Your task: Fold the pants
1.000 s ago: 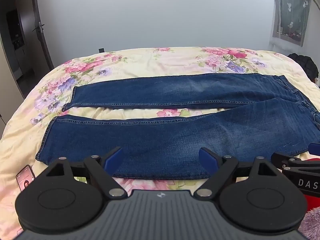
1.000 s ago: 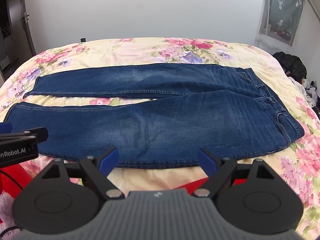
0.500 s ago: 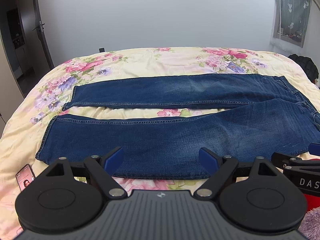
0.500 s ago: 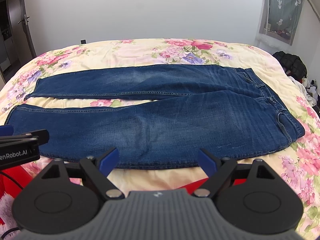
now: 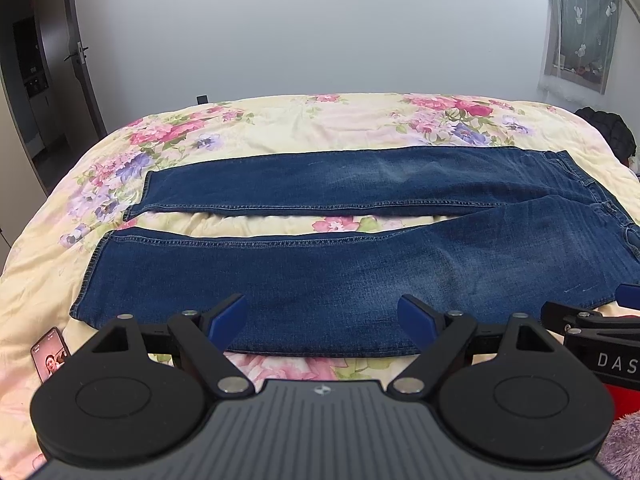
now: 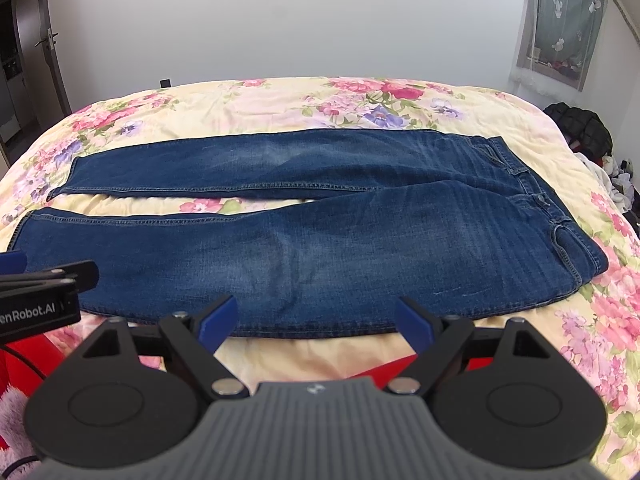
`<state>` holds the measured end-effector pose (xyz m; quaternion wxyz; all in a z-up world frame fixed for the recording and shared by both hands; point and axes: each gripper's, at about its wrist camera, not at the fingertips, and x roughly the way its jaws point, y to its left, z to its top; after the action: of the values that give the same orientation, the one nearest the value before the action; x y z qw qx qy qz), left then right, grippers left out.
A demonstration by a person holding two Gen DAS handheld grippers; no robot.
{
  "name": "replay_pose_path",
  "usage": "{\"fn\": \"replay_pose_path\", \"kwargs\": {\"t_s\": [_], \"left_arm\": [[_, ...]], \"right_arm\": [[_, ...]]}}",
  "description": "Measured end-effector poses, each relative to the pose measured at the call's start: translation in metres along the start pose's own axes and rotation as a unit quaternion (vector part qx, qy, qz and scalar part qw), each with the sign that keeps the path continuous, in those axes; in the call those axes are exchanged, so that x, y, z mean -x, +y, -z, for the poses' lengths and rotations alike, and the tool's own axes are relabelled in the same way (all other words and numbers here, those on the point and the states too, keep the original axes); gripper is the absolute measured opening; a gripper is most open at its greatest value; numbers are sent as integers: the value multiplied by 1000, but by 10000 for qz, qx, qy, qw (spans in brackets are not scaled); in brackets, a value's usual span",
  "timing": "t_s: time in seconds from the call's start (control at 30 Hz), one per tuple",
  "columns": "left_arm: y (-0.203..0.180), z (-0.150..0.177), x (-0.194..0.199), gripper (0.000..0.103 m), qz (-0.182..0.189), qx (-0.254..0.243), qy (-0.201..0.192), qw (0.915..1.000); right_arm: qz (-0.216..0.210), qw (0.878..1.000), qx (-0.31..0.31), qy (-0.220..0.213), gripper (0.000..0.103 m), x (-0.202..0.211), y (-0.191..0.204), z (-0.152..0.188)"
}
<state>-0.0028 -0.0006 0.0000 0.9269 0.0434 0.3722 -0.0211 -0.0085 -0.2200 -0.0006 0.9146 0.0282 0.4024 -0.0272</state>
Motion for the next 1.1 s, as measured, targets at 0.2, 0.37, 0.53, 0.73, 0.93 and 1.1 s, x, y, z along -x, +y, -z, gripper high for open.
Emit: {"fn": "replay_pose_path", "kwargs": {"t_s": [0.2, 0.37, 0.53, 0.73, 0.93, 1.1], "left_arm": [[-2, 0, 2, 99, -5, 9, -15, 10000], [-2, 0, 2, 99, -9, 6, -15, 10000], [-1, 1, 2, 99, -23, 17, -7, 10000], [-1, 1, 2, 99, -20, 25, 1, 10000], [0, 2, 2, 99, -18, 32, 3, 10000], [0, 1, 2, 99, -17, 32, 2, 10000]], "right_arm": [[-10, 10000, 7, 6, 82, 1, 0, 0], [-9, 10000, 6, 3, 82, 2, -1, 0], [-13, 10000, 2, 12, 82, 2, -1, 0], [-14, 10000, 8, 16, 82, 2, -2, 1], [-9, 10000, 17, 26, 82, 2, -2, 1], [3, 10000, 39, 27, 82, 1, -1, 1]]}}
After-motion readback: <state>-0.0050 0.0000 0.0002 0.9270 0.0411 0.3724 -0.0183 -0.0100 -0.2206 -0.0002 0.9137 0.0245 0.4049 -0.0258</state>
